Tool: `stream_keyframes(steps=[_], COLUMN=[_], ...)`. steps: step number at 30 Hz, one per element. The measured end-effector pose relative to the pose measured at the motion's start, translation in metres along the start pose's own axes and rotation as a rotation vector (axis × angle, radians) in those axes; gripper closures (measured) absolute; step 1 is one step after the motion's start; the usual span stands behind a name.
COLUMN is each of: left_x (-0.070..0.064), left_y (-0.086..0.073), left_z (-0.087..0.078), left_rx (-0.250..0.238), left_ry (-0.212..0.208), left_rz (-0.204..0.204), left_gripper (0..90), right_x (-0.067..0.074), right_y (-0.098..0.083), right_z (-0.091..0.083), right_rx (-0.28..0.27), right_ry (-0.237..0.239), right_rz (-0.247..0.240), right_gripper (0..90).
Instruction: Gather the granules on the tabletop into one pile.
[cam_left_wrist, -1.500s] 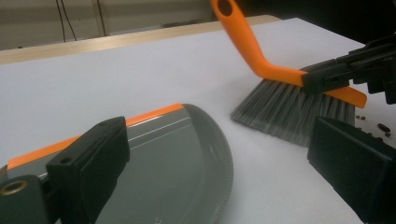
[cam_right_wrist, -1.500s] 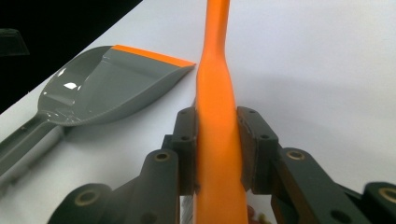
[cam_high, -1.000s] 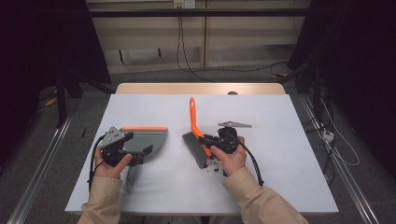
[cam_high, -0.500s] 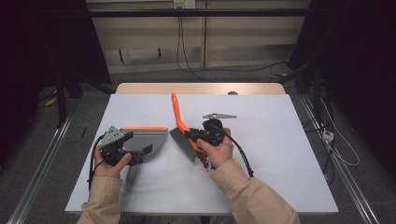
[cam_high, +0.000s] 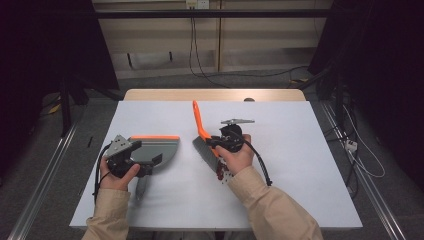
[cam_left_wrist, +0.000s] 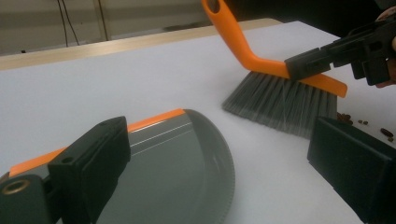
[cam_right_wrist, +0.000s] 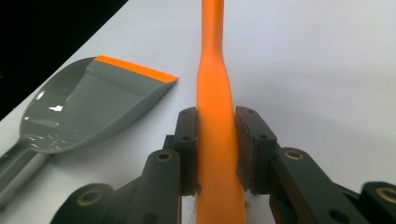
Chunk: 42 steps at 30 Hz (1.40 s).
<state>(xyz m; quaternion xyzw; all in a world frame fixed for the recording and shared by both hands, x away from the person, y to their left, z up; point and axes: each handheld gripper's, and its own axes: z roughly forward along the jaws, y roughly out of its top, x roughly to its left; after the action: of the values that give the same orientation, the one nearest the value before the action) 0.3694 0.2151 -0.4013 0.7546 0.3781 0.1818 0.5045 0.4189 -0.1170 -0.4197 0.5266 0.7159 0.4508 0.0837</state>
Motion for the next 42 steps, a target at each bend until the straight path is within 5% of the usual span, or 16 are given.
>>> stream_keyframes(steps=[6,12,18,22,28,34,38,42], left_x=[-0.001,-0.001,0.000,0.000,0.002,0.003,0.004,0.004], left_y=[0.000,0.000,0.000,-0.001,-0.001,-0.002,-0.003,-0.003], left_z=[0.001,0.002,0.000,0.000,0.001,0.001,0.002,0.001], left_rx=[0.002,0.006,0.005,0.006,0.007,0.011,0.011,0.013], left_ry=[0.002,0.000,0.002,0.003,0.007,0.009,0.012,0.014], left_rz=[0.000,0.002,-0.002,-0.002,-0.013,-0.011,-0.017,-0.014], left_gripper=[5.7,5.7,5.8,5.8,5.8,5.8,5.8,5.8], right_x=[-0.012,-0.007,-0.009,-0.021,-0.045,-0.057,-0.055,-0.054], right_y=[-0.005,0.003,0.023,0.036,0.045,0.041,0.042,0.045], right_z=[-0.014,-0.022,-0.031,-0.029,-0.008,0.015,0.019,0.017], right_rx=[-0.015,-0.049,-0.114,-0.090,-0.047,-0.011,-0.021,0.034], right_ry=[0.004,0.088,0.094,0.048,0.048,0.082,0.087,0.086], right_rz=[0.029,0.040,-0.121,-0.243,-0.398,-0.449,-0.456,-0.456], right_gripper=[71.9,71.9,71.8,71.8,71.7,71.6,71.2,69.5])
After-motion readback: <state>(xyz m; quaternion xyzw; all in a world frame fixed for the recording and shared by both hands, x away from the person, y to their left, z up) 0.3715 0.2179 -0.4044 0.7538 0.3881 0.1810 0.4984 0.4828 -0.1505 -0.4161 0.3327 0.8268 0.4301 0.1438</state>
